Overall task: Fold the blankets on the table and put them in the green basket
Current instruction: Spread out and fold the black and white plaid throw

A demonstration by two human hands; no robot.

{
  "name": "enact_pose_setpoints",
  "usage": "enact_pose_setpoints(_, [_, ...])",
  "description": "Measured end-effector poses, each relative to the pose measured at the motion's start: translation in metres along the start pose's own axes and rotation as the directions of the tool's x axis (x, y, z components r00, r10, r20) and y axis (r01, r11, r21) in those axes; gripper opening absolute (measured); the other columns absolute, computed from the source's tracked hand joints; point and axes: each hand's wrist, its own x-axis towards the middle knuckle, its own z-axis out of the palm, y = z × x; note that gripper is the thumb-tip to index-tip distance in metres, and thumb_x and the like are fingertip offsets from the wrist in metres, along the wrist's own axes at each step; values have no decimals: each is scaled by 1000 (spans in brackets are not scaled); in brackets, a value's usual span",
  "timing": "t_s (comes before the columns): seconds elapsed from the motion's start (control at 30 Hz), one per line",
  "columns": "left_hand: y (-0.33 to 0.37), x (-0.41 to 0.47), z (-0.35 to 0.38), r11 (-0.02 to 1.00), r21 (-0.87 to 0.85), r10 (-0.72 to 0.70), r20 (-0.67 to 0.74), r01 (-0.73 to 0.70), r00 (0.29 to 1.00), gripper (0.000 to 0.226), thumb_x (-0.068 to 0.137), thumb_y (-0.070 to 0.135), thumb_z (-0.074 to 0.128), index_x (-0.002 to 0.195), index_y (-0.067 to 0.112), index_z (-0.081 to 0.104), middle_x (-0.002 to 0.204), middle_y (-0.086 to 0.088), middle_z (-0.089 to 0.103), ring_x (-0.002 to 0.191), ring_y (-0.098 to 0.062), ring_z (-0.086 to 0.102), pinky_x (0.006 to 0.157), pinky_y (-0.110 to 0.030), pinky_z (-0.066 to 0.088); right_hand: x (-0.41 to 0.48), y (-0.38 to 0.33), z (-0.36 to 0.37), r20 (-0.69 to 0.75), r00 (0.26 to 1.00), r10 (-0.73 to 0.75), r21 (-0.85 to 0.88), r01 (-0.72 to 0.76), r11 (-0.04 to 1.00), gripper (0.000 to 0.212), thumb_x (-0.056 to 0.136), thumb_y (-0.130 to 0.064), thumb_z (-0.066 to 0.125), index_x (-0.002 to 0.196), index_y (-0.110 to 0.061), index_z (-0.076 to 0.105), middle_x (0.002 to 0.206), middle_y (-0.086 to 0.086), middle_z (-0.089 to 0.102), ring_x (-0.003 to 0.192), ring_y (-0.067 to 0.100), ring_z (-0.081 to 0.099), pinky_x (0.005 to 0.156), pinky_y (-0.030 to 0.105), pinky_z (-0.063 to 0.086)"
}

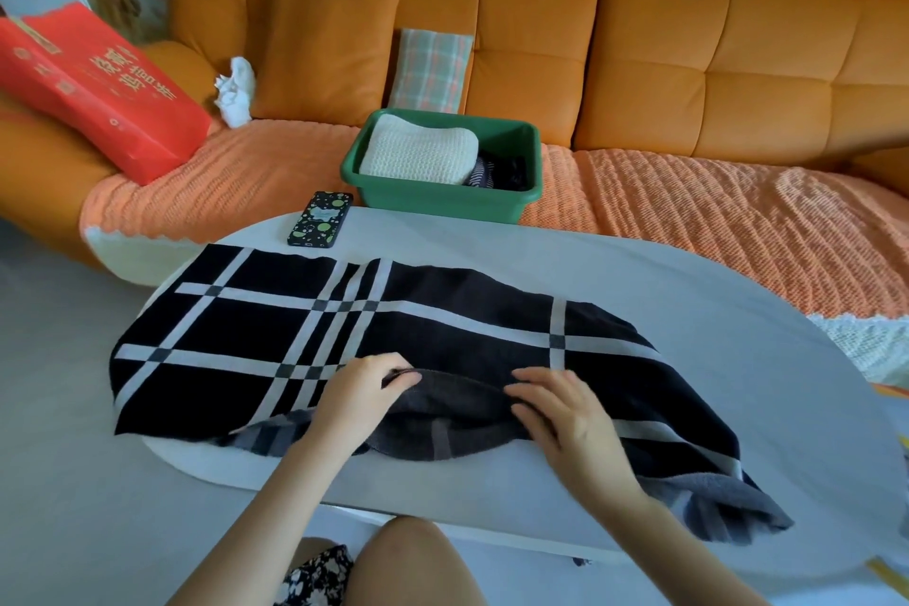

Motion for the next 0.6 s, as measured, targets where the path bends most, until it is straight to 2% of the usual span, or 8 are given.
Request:
enact_pose_setpoints(0.07, [3, 10, -2, 999, -7, -38, 36, 39, 999, 12, 88, 34, 60, 88, 25, 68, 86, 18, 67, 84, 7, 54, 61, -5, 33, -3, -22, 10, 15, 984, -175, 50, 174, 983, 23, 91, -21, 55, 109, -13, 66, 115, 0, 62, 102, 15, 54, 94, 24, 40])
enact_pose_setpoints(0.13, [5, 17, -2, 998, -2, -67, 49, 67, 997, 12, 88, 33, 60, 88, 24, 68, 88, 17, 67, 86, 6, 54, 59, -5, 30, -9, -38, 27, 95, 952, -290, 41, 287, 957, 26, 88, -23, 56, 113, -15, 61, 119, 0, 61, 104, 16, 54, 96, 25, 40])
enact_pose_setpoints(0.23, [5, 20, 0, 995, -27, -98, 48, 99, 994, 13, 88, 31, 60, 87, 22, 68, 88, 13, 69, 87, 1, 59, 59, -5, 34, -19, -40, 51, 194, 946, -259, -40, 272, 961, 29, 83, -31, 54, 108, -19, 63, 112, -5, 62, 99, 13, 56, 88, 22, 43])
enact_pose_setpoints(0.3, [4, 19, 1, 993, -48, -107, 37, 109, 994, 13, 88, 30, 61, 86, 20, 68, 85, 10, 70, 85, -2, 61, 62, -6, 37, -20, -35, 57, 169, 958, -232, -71, 247, 966, 16, 84, -23, 55, 94, -19, 67, 95, -5, 63, 84, 14, 56, 74, 21, 44])
enact_pose_setpoints(0.37, [2, 16, 2, 991, -70, -117, 23, 118, 993, 13, 88, 30, 61, 85, 20, 68, 83, 10, 70, 84, -2, 62, 63, -7, 39, -21, -30, 56, 156, 956, -248, -103, 266, 959, 17, 80, -9, 52, 83, -18, 67, 80, -5, 59, 72, 14, 50, 63, 20, 39])
enact_pose_setpoints(0.43, [1, 15, 2, 987, -105, -122, 2, 122, 992, 11, 87, 29, 61, 85, 21, 69, 83, 12, 69, 85, -2, 62, 69, -13, 44, -26, -23, 46, 157, 946, -285, -122, 305, 945, 21, 79, -4, 50, 83, -17, 65, 76, -5, 56, 68, 14, 46, 59, 20, 37])
enact_pose_setpoints(0.53, [-1, 12, 3, 980, -156, -130, -44, 121, 991, 8, 87, 29, 62, 83, 25, 68, 81, 14, 69, 82, -2, 63, 75, -33, 52, -39, -8, 21, 163, 934, -317, -129, 339, 932, 23, 82, -2, 47, 87, -16, 64, 80, -4, 56, 68, 15, 48, 58, 22, 40])
enact_pose_setpoints(0.6, [-1, 9, 3, 979, -165, -129, -50, 119, 990, 7, 86, 30, 63, 84, 26, 68, 82, 14, 69, 81, -2, 63, 76, -36, 52, -50, 4, 9, 177, 922, -345, -144, 371, 917, 28, 88, -3, 39, 88, -16, 64, 80, -3, 57, 68, 15, 47, 59, 22, 42])
